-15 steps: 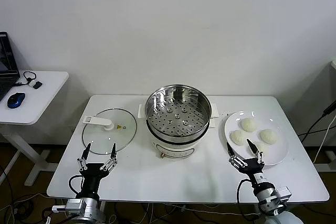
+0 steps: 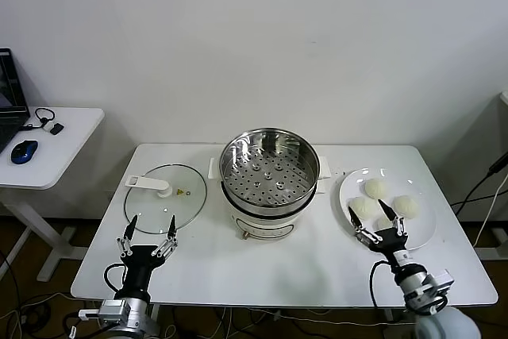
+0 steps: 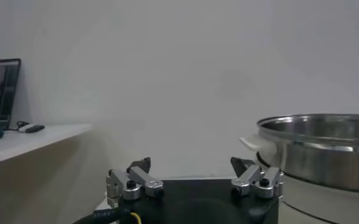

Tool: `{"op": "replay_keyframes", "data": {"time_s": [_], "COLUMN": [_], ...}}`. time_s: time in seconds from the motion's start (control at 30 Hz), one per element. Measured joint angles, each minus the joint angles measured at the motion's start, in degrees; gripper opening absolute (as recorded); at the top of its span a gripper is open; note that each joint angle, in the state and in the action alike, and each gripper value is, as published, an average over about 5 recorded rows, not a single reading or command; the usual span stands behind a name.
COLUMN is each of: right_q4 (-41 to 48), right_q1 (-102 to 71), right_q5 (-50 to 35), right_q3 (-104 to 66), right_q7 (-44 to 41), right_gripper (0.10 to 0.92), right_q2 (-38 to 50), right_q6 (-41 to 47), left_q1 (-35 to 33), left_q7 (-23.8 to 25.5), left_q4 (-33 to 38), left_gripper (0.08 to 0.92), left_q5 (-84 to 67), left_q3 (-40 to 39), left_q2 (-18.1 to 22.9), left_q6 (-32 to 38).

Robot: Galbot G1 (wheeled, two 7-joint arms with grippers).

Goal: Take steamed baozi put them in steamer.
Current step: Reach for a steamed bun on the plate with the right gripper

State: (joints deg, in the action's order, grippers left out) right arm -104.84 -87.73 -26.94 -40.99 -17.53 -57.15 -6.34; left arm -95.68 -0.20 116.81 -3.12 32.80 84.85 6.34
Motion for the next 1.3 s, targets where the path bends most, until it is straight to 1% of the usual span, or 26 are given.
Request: {"op": "replay_keyframes", "data": {"time_s": [0.17,0.37,0.57,0.7,0.87,1.0,1.3], "right_q4": [4.12,11.63,21.38,28.25,36.88,44.14,61.32], "right_q1": [3.66,11.72,25.21,35.93,48.77,58.67,77.86], "right_q5": [0.2,1.43,3.66,5.67,9.58,13.51,23.94], "right_q3": [-1.31,1.63,11.49,20.55,31.02,38.77,51.99], "right_q7": [-7.41,-18.32,-29.06,-35.11,-41.48,-45.9,-53.38], "right_gripper": [0.823,0.823,0.823,0.823,0.823,0.823,0.823], "right_q2": [6.58,14.88,22.03,24.89,26.28,25.75,19.42], "right_q6": [0.36,0.07,-1.01,-1.63,-2.7,-4.15,-8.18], "left_q1": [0.24,0.51,0.53,0.7,1.09,1.7,2.65], "left_q7": [0.0,-0.01,-0.13,-0.29,-0.5,-0.71,-0.78], "left_q4": [0.06,0.13,-0.05,-0.38,-0.9,-1.12,-0.85], "left_gripper": [0.823,0.823,0.823,0.823,0.823,0.823,0.823], "left_q5": [0.11,0.09,-0.1,-0.12,0.07,0.11,-0.37], "left_q3": [-0.58,-0.85,-1.05,-1.14,-1.2,-0.76,-0.31], "left_q2": [-0.14,-0.42,-0.69,-0.85,-1.35,-1.88,-3.21], "left_q6": [0.13,0.17,0.35,0.45,0.4,-0.02,-0.97]}}
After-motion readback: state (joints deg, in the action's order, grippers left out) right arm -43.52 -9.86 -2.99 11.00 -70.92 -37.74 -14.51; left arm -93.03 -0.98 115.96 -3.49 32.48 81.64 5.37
